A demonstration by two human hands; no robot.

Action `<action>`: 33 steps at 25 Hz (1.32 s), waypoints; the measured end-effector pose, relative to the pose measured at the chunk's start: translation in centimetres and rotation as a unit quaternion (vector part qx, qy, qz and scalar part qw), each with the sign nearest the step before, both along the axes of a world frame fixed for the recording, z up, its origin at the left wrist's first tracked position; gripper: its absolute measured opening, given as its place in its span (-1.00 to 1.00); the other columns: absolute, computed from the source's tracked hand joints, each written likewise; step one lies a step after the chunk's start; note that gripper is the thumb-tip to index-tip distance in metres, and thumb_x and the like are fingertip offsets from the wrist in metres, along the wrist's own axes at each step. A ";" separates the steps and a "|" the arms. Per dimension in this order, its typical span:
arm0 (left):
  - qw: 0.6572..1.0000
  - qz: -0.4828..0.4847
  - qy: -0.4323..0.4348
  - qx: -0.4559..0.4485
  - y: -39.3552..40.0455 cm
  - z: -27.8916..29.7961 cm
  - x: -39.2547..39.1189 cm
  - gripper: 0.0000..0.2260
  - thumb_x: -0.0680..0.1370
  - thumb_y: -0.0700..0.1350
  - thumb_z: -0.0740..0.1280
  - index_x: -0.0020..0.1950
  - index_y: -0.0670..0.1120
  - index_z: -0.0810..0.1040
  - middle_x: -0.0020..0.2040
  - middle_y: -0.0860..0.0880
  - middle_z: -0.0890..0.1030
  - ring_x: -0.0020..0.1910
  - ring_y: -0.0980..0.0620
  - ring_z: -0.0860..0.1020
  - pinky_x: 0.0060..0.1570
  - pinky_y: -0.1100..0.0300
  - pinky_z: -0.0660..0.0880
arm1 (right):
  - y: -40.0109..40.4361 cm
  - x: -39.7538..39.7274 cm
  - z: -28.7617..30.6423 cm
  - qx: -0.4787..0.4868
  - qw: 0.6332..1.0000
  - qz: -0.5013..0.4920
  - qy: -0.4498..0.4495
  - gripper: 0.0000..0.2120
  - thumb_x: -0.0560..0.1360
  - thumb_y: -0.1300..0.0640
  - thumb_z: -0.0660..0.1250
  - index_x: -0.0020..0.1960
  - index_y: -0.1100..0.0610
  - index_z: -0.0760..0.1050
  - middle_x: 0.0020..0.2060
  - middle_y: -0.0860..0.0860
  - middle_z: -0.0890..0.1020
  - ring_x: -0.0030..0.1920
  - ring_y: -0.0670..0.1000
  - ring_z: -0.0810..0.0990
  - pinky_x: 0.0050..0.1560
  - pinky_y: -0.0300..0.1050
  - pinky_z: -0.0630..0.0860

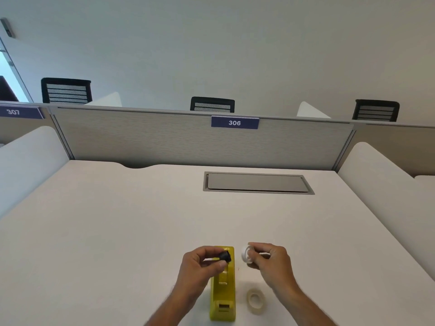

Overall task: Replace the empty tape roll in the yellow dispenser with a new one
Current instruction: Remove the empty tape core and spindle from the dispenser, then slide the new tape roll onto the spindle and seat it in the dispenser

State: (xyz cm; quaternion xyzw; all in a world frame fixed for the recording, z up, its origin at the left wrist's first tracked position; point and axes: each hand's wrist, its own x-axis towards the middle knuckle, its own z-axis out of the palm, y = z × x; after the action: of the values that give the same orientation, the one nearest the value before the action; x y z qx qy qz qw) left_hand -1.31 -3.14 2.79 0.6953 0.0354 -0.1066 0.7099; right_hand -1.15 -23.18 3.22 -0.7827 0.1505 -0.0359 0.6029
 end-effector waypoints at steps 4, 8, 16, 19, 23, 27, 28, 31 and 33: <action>1.000 0.003 0.013 0.014 0.1 -0.5 0.2 -0.75 0.42 -0.36 0.51 0.00 -0.07 0.72 -0.08 -0.04 0.78 -0.08 -0.03 0.74 0.00 0.07 0.66 | -1.9 0.8 -1.8 -0.241 0.969 0.050 0.036 -0.86 0.44 0.22 0.46 -0.02 0.11 0.71 -0.13 -0.03 0.73 -0.24 -0.10 0.69 -0.11 -0.20 0.64; 0.999 -0.003 0.020 0.038 -0.4 -0.8 0.3 -0.74 0.42 -0.33 0.52 -0.01 -0.02 0.72 -0.09 0.02 0.78 -0.08 0.04 0.74 -0.07 0.22 0.63 | -2.1 1.3 -3.1 -0.323 0.939 0.072 0.089 -0.87 0.38 0.17 0.42 -0.13 0.03 0.72 -0.21 -0.08 0.74 -0.18 -0.13 0.65 -0.24 -0.36 0.45; 0.998 -0.002 0.023 0.061 -0.4 -1.1 0.3 -0.74 0.42 -0.28 0.54 -0.02 0.06 0.71 -0.12 0.12 0.77 -0.11 0.12 0.73 -0.15 0.35 0.58 | -2.6 1.9 -4.7 -0.351 0.921 0.120 0.123 -0.77 0.38 0.18 0.38 -0.40 -0.05 0.61 -0.42 -0.08 0.65 -0.38 -0.15 0.55 -0.36 -0.36 0.40; 0.997 0.001 0.025 0.070 -0.4 -1.1 0.3 -0.74 0.42 -0.26 0.54 0.00 0.07 0.72 -0.10 0.11 0.77 -0.09 0.10 0.73 -0.03 0.24 0.62 | -2.7 1.2 -4.5 -0.336 0.933 0.087 0.094 -0.88 0.43 0.11 0.42 -0.07 0.02 0.71 -0.16 -0.07 0.74 -0.19 -0.14 0.61 -0.15 -0.30 0.49; 0.996 0.000 0.028 0.079 -0.5 -1.2 0.1 -0.74 0.43 -0.23 0.55 -0.02 0.11 0.71 -0.04 0.10 0.76 -0.05 0.08 0.72 0.08 0.14 0.63 | -2.9 -0.6 -3.6 -0.303 0.943 0.130 0.041 -0.96 0.36 0.01 0.49 -0.20 -0.10 0.64 -0.29 -0.14 0.68 -0.25 -0.14 0.62 -0.11 -0.20 0.60; 0.996 -0.002 0.033 0.079 -0.5 -1.2 -0.1 -0.76 0.43 -0.21 0.55 0.00 0.09 0.72 -0.01 0.07 0.76 0.00 0.04 0.71 0.06 0.11 0.65 | -3.1 -2.9 -2.6 -0.384 0.871 0.299 0.066 -0.50 0.27 -0.29 0.38 0.12 -0.09 0.60 -0.01 -0.20 0.62 -0.05 -0.17 0.57 0.04 -0.17 0.55; 0.996 -0.003 0.036 0.080 -0.6 -1.2 -0.1 -0.76 0.43 -0.20 0.55 0.01 0.09 0.72 0.00 0.08 0.75 0.01 0.05 0.70 0.01 0.16 0.64 | -3.0 -3.2 -2.4 -0.412 0.849 0.323 0.069 -0.41 0.23 -0.35 0.35 0.19 -0.10 0.55 0.05 -0.22 0.58 0.03 -0.16 0.54 0.10 -0.15 0.51; 0.995 -0.004 0.044 0.086 -0.8 -1.2 -0.4 -0.76 0.44 -0.19 0.54 0.01 0.10 0.70 0.02 0.10 0.72 0.02 0.07 0.68 -0.08 0.29 0.59 | -2.4 -3.7 -2.5 -0.450 0.824 0.334 0.081 -0.34 0.20 -0.38 0.34 0.24 -0.14 0.47 0.10 -0.24 0.49 0.15 -0.12 0.49 0.11 -0.15 0.43; 0.995 -0.004 0.046 0.087 -0.8 -1.2 -0.5 -0.76 0.44 -0.19 0.55 0.00 0.11 0.70 0.03 0.09 0.73 0.02 0.05 0.69 -0.03 0.23 0.62 | -2.0 -3.9 -2.7 -0.432 0.840 0.319 0.075 -0.38 0.22 -0.36 0.37 0.22 -0.13 0.49 0.07 -0.23 0.47 0.12 -0.13 0.49 0.07 -0.18 0.43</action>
State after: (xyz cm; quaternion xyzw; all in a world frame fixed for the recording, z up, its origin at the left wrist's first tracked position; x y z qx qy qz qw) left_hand -1.84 -3.96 1.59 0.7487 0.0746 -0.1373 0.6443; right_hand -5.01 -25.16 0.48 -0.9688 -0.0929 0.1559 0.1688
